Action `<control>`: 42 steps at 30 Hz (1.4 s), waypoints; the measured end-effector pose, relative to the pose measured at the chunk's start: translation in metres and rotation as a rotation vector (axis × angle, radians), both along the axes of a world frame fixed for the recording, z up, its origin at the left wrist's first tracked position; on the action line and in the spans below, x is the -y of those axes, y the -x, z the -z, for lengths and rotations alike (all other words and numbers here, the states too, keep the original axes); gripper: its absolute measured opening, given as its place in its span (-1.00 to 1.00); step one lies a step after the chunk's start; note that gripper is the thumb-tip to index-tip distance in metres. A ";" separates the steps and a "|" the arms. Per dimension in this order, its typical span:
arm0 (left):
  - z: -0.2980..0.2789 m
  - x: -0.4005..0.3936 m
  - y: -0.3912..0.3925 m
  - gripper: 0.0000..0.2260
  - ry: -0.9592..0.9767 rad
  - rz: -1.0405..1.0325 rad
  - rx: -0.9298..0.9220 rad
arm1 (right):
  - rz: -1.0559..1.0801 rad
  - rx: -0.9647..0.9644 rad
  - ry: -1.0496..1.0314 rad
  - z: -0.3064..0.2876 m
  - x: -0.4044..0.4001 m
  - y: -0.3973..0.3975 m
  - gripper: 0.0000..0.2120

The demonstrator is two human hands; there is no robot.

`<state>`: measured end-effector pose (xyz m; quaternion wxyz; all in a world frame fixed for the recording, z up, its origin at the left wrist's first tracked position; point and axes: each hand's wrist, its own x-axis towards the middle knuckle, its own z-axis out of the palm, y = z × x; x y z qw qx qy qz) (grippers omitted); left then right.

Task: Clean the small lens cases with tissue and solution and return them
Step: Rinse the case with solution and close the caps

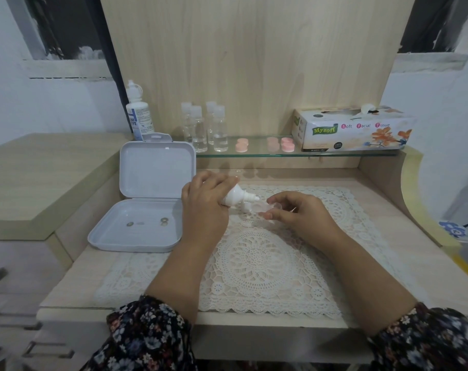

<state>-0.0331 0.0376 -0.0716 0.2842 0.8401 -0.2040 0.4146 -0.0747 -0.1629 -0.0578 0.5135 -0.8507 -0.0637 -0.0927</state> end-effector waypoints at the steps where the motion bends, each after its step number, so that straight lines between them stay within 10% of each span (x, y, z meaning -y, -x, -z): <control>1: 0.000 0.000 0.000 -0.53 0.000 -0.003 -0.001 | -0.002 0.000 0.000 0.000 0.000 0.000 -0.80; 42: 0.001 0.010 0.003 -0.49 -0.126 0.016 0.053 | -0.049 -0.035 -0.044 0.004 -0.004 -0.006 -0.63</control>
